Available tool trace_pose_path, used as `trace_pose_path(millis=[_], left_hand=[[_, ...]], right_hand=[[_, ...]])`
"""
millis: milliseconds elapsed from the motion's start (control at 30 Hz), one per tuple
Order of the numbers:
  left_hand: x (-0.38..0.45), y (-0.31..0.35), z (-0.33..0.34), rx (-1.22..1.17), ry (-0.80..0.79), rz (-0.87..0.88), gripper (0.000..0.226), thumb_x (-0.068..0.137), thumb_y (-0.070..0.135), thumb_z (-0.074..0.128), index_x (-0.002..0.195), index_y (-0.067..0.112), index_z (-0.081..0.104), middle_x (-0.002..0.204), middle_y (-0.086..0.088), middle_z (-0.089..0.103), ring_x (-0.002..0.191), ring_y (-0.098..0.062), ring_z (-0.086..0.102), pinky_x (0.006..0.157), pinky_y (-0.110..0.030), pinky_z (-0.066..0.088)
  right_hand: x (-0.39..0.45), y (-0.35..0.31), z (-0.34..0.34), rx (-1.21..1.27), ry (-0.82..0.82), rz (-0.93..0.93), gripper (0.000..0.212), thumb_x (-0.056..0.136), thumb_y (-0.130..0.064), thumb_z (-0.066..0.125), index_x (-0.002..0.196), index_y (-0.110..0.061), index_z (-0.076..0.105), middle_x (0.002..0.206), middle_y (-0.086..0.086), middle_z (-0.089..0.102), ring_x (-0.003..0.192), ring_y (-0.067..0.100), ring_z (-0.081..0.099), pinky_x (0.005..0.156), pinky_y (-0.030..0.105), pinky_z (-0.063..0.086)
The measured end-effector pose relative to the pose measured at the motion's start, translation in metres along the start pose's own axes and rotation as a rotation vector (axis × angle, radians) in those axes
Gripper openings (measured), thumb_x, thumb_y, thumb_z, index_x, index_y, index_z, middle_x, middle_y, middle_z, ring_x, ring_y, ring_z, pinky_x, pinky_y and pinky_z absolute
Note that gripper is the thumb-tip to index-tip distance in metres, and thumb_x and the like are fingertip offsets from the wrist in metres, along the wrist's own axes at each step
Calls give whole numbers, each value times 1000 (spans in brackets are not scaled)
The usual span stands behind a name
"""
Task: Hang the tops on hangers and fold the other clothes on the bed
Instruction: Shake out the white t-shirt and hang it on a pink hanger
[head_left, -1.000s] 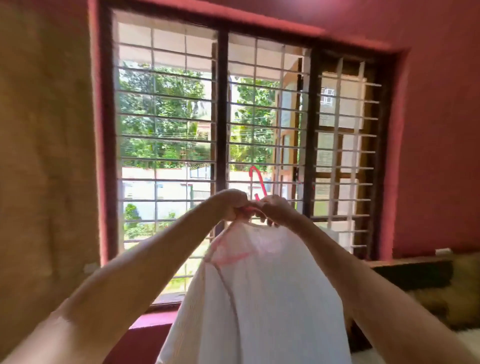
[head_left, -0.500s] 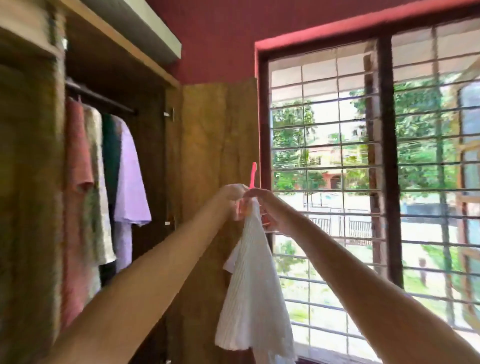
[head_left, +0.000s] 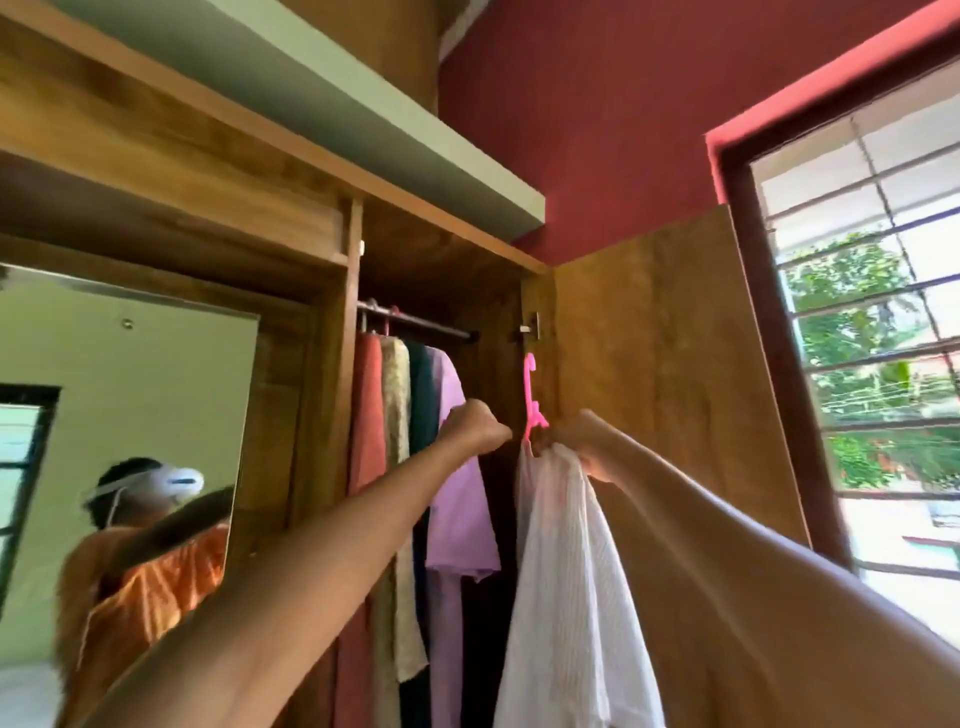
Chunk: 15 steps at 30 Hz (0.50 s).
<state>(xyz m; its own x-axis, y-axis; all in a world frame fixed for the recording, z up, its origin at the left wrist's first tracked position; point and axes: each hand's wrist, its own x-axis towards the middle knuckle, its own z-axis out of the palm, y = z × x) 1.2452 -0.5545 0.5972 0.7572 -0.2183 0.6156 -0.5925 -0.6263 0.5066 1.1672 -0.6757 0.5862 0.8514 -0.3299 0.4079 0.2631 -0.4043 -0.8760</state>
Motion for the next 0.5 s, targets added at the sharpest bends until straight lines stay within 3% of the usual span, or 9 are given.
trace_pose_path(millis=[100, 167, 233, 300, 400, 500], left_hand=[[29, -7, -25, 298, 180, 55, 14, 81, 19, 55, 70, 11, 56, 78, -8, 61, 79, -25, 60, 66, -29, 45], [47, -8, -42, 457, 268, 91, 15, 80, 23, 54, 80, 9, 62, 85, -7, 63, 87, -25, 61, 73, -29, 47], [69, -4, -57, 571, 356, 119, 16, 82, 27, 54, 79, 12, 60, 83, -3, 61, 88, -23, 62, 80, -33, 50], [88, -2, -67, 639, 403, 139, 15, 84, 27, 54, 78, 15, 60, 81, -3, 62, 85, -22, 63, 76, -33, 50], [113, -7, -82, 782, 481, 174, 14, 84, 23, 54, 88, 13, 62, 93, -7, 63, 92, -26, 62, 73, -34, 46], [129, -21, -88, 909, 586, 182, 22, 85, 18, 48, 100, 10, 62, 104, -10, 61, 100, -30, 58, 80, -37, 45]], right_hand=[[51, -17, 4, 51, -96, -52, 17, 80, 8, 60, 95, 1, 59, 83, 12, 54, 73, 20, 54, 52, 25, 45], [78, -30, 6, 48, -121, -96, 8, 81, 7, 59, 84, 0, 56, 82, 13, 55, 69, 20, 54, 52, 26, 44], [109, -43, 6, 57, -162, -138, 10, 81, 5, 60, 88, -1, 56, 86, 14, 57, 66, 19, 53, 49, 26, 43], [136, -52, 7, 53, -202, -206, 10, 83, 4, 59, 90, -1, 55, 81, 13, 57, 62, 17, 52, 43, 22, 43], [166, -62, 16, 35, -237, -282, 13, 82, 3, 61, 74, -3, 54, 72, 9, 54, 60, 16, 52, 46, 24, 45], [192, -68, 28, 8, -274, -300, 8, 85, 1, 59, 93, 0, 58, 69, 8, 51, 57, 14, 50, 38, 20, 44]])
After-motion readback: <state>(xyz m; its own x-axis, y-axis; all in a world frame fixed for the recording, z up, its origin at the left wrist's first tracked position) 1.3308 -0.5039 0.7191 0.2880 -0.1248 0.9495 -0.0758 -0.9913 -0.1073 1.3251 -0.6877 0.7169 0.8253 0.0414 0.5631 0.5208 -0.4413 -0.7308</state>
